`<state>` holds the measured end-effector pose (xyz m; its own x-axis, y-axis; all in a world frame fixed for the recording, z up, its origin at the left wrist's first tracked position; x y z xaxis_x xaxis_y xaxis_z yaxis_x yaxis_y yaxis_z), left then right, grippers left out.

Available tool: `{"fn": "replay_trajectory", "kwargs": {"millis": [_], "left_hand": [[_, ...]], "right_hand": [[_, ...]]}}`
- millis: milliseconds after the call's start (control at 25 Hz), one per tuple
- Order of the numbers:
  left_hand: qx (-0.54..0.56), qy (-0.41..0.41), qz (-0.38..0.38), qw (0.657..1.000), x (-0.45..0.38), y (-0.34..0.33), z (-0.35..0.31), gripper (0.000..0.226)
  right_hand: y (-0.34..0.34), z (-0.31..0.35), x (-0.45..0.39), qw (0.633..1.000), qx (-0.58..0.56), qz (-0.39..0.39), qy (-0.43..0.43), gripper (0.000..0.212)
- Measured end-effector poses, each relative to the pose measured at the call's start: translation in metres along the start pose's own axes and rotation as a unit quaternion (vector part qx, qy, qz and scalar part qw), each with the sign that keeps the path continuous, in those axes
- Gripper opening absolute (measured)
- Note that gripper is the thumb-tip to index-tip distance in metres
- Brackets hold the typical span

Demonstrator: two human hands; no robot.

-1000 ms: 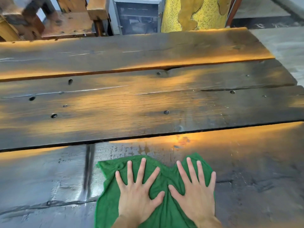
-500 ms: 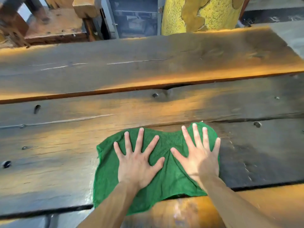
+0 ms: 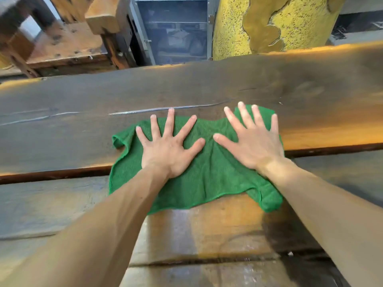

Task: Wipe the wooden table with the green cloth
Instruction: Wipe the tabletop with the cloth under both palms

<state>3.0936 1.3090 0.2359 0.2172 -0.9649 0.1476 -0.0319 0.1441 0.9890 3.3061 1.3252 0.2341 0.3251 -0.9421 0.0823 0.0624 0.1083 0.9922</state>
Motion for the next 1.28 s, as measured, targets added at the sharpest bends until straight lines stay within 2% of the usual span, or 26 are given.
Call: {"fn": "replay_trajectory", "kwargs": {"millis": [440,680,960,1120,1280], "left_hand": [[0.02,0.0,-0.013,1.0,-0.207,0.025,-0.067,0.062],[0.016,-0.011,-0.038,0.999,-0.25,0.033,-0.083,0.061],[0.022,-0.046,-0.02,0.999,-0.192,0.025,-0.077,0.06],[0.015,-0.062,-0.023,0.998,-0.117,0.016,-0.067,0.063],[0.011,-0.066,-0.012,0.998,-0.028,0.001,-0.048,0.068]], "right_hand": [[0.015,-0.067,-0.195,0.999,-0.01,-0.014,-0.048,0.083],[0.017,-0.082,-0.236,0.997,-0.005,-0.038,-0.066,0.078],[0.013,-0.058,-0.181,0.998,-0.012,-0.016,-0.058,0.071],[0.008,-0.032,-0.108,0.999,-0.014,-0.025,-0.031,0.069],[0.001,-0.006,-0.017,0.999,-0.025,-0.013,-0.027,0.075]]}}
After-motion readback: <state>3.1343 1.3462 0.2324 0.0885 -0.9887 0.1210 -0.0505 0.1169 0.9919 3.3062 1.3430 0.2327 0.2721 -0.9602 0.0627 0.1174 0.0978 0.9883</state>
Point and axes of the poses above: each hand's wrist, its own x-axis away from the middle knuckle, its own y-axis out of the back of the hand, z = x × y, the point moved 3 cm from there along -x, towards the middle knuckle, and after that the axes turned 14 degrees about y, right-handed, at the moved point
